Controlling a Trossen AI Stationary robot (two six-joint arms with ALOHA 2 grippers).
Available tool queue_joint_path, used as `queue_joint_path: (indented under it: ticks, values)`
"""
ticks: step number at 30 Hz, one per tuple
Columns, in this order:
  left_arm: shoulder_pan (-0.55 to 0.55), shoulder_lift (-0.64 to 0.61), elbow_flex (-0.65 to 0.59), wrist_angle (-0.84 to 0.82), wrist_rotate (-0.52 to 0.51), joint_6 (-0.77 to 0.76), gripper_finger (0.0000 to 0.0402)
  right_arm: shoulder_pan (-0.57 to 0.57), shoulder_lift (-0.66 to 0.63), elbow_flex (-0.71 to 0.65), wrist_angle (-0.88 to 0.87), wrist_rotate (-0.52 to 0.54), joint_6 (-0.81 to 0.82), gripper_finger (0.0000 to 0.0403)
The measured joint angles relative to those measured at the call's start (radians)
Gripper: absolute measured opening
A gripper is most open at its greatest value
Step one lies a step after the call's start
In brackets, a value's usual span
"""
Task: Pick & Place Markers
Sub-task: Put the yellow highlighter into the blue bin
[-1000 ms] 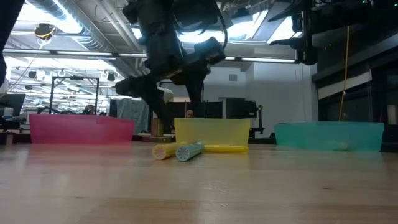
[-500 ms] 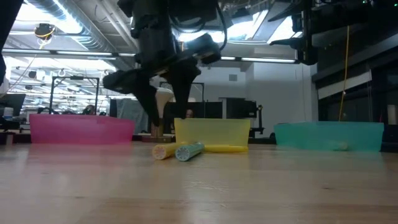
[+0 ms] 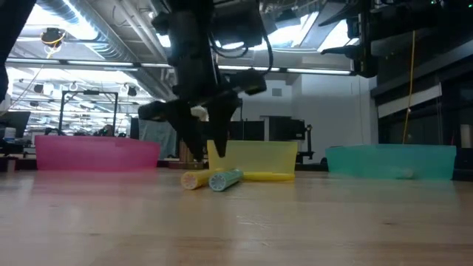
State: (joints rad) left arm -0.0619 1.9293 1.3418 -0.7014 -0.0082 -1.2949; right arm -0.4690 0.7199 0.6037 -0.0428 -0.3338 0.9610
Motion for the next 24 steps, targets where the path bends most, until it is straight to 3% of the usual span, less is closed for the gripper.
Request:
queue_joint_path:
  ticks: [8,15,24]
  values:
    - [-0.001,0.039,0.001,0.018,0.014,0.007,0.0146,0.000,0.000,0.000,-0.002,0.000,0.001,0.0231]
    - [-0.002,0.100,0.005,0.017,0.089,0.032,0.0145,0.000,0.000,0.000,-0.002,0.000,-0.001,0.0231]
    - [-0.004,0.109,0.004,-0.013,0.089,0.060,0.0124,0.000,0.000,0.000,-0.002,0.000,-0.004,0.0231]
